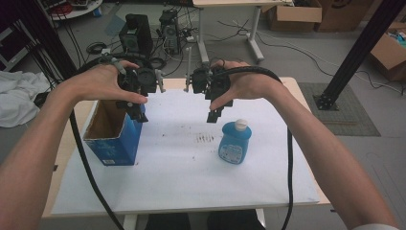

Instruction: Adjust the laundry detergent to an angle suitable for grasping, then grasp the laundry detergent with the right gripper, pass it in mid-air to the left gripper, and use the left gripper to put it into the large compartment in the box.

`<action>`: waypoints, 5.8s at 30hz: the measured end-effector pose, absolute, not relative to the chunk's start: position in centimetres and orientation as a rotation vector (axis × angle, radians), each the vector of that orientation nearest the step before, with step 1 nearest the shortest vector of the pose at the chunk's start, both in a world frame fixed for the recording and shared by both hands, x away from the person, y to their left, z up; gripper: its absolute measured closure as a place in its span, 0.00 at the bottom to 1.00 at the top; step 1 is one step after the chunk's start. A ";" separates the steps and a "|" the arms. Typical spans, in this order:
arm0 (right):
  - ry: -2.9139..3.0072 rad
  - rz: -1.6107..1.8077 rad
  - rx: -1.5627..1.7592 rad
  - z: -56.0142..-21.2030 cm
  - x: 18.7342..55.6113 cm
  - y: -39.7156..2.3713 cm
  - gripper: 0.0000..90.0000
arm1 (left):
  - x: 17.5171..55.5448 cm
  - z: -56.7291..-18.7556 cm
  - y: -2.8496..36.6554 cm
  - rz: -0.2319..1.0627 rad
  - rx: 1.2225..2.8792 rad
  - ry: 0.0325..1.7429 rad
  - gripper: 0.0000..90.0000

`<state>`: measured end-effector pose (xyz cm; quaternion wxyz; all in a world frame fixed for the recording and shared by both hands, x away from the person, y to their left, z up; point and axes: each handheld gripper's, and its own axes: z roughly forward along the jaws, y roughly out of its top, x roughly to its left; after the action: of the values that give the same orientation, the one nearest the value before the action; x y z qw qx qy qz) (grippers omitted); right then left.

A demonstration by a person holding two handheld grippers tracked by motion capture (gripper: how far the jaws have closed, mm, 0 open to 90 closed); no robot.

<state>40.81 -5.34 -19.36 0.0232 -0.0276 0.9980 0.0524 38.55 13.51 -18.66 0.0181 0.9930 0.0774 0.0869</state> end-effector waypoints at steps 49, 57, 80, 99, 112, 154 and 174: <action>3.079 0.143 -0.055 -19.1 40.3 -6.2 0.19 | 38.1 -18.5 12.8 0.274 3.104 0.242 0.19; 3.078 0.139 -0.055 -19.2 40.1 -6.3 0.19 | 38.0 -18.4 12.6 0.281 3.104 0.238 0.19; 3.063 0.159 -0.008 -19.5 39.8 -7.9 0.19 | 37.9 -18.6 11.8 0.276 3.108 0.244 0.19; 3.039 0.200 0.091 -19.8 38.9 -10.7 0.20 | 37.6 -19.0 12.1 0.279 3.094 0.255 0.19; 3.041 0.283 0.204 -20.4 38.6 -13.4 0.20 | 37.7 -19.5 12.0 0.270 3.090 0.249 0.19; 2.880 0.785 0.586 -28.2 36.5 -21.4 0.18 | 37.8 -20.7 11.8 0.248 3.074 0.240 0.19; 2.742 1.027 0.636 -32.5 35.4 -22.3 0.17 | 37.7 -20.9 11.5 0.238 3.088 0.231 0.19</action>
<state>35.36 -22.33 -32.51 0.0726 0.2117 0.9127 0.3419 37.70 11.48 -20.89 0.0178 0.9941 0.0743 0.0767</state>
